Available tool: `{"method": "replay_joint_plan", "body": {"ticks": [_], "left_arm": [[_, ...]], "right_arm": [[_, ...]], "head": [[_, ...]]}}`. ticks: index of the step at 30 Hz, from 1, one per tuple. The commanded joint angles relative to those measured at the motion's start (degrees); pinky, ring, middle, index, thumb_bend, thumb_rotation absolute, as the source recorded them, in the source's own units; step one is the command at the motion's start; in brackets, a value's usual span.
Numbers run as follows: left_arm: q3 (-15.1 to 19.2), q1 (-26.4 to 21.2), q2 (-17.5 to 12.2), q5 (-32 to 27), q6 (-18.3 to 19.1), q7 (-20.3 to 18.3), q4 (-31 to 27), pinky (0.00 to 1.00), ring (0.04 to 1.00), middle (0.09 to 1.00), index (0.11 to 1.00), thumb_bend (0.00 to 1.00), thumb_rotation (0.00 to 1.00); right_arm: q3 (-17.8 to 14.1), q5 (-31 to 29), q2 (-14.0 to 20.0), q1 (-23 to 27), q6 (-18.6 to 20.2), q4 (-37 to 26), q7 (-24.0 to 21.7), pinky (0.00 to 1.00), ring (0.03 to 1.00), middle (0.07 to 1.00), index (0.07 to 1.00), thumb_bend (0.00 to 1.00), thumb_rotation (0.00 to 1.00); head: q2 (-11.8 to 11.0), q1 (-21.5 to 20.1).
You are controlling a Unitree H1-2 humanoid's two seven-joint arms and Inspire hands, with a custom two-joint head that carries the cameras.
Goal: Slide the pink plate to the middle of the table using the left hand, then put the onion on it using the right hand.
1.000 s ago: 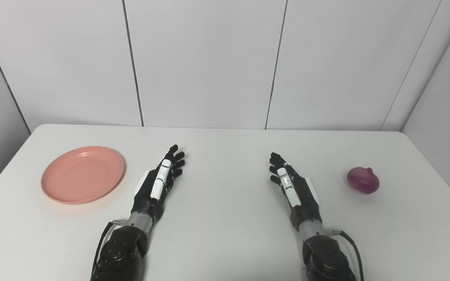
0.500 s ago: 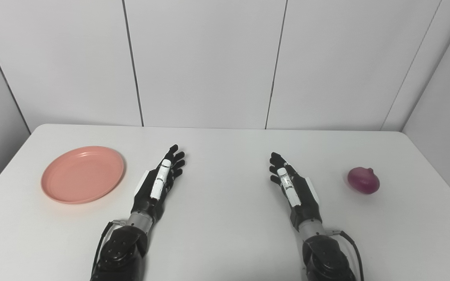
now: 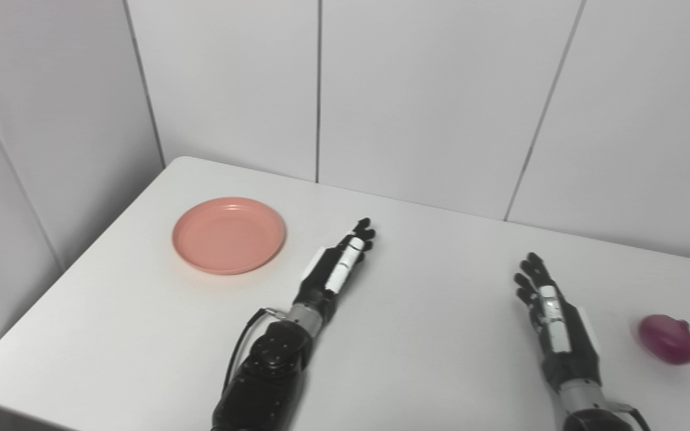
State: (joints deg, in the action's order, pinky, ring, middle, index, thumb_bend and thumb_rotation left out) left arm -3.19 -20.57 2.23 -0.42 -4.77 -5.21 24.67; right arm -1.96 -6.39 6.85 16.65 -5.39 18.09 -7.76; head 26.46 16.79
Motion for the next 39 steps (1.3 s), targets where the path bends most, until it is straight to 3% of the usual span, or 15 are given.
{"method": "replay_joint_plan", "body": {"ticks": [1, 7, 23, 33, 39], "left_arm": [[-1.2, 1.0, 2.1, 0.7, -1.5, 0.6, 1.5, 0.96, 0.952, 0.961, 0.95, 0.56, 1.0], [-1.6, 0.2, 2.8, 1.0, -3.9, 0.8, 4.0, 0.97, 0.954, 0.962, 0.956, 0.53, 1.0], [-1.3, -0.7, 2.9, 0.5, -7.5, 0.4, 7.9, 0.99, 0.97, 0.969, 0.962, 0.53, 1.0], [-0.8, -0.9, 2.4, 0.2, -5.0, 0.5, 2.0, 0.92, 0.939, 0.94, 0.939, 0.59, 1.0], [1.7, -1.2, 2.0, -0.8, -4.2, 1.5, -2.6, 0.88, 0.9, 0.908, 0.92, 0.58, 1.0]], "right_arm": [[-0.8, -1.3, 0.9, -0.4, -4.8, 2.7, -1.4, 1.0, 0.97, 0.977, 0.99, 0.42, 0.96], [-1.8, -2.3, 1.8, 0.0, -7.4, 5.9, -2.2, 0.99, 0.966, 0.966, 0.98, 0.39, 0.95], [-2.1, -2.8, 1.4, -0.4, -6.9, 5.4, -2.1, 0.98, 0.96, 0.96, 0.975, 0.38, 0.92], [-2.1, -2.8, 1.3, -0.7, -6.6, 4.5, -2.1, 0.98, 0.959, 0.96, 0.975, 0.36, 0.94], [-2.4, -3.2, 1.3, -0.7, -6.3, 4.2, -2.2, 0.98, 0.956, 0.955, 0.968, 0.36, 0.93]], "head": [[-0.7, 1.3], [-2.6, 3.3], [-5.9, 3.0], [-5.9, 3.2], [-6.4, 3.8]]}}
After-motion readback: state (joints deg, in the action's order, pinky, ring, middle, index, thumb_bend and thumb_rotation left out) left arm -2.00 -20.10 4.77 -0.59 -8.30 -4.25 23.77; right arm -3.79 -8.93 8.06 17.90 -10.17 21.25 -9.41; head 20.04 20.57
